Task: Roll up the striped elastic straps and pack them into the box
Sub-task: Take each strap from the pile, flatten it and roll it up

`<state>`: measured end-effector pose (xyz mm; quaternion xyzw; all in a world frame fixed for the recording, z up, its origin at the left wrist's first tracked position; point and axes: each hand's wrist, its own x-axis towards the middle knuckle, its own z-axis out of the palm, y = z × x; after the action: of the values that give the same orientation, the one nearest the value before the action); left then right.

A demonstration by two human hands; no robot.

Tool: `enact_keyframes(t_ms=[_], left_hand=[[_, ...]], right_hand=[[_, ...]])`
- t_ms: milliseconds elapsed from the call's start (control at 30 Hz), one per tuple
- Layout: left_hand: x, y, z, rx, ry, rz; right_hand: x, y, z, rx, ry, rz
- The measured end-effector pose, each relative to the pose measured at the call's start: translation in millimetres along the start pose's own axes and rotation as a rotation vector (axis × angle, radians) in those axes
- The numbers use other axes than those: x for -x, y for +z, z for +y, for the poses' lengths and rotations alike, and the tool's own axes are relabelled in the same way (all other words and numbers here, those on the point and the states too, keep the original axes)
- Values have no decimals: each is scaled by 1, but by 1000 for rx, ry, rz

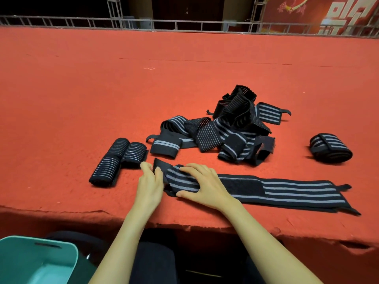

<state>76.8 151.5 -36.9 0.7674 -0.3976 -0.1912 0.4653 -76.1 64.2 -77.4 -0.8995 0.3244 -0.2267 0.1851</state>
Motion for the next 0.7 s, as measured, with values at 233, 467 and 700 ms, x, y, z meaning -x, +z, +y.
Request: enact_keyframes(t_ms=[233, 467, 700], left_hand=[[-6, -6, -10, -205, 66, -42], [-10, -2, -16, -225, 29, 41], [-14, -5, -20, -238, 11, -6]], right_hand=[[-8, -1, -4, 86, -1, -188], [-8, 2, -6, 31, 12, -127], [-5, 4, -5, 78, -11, -147]])
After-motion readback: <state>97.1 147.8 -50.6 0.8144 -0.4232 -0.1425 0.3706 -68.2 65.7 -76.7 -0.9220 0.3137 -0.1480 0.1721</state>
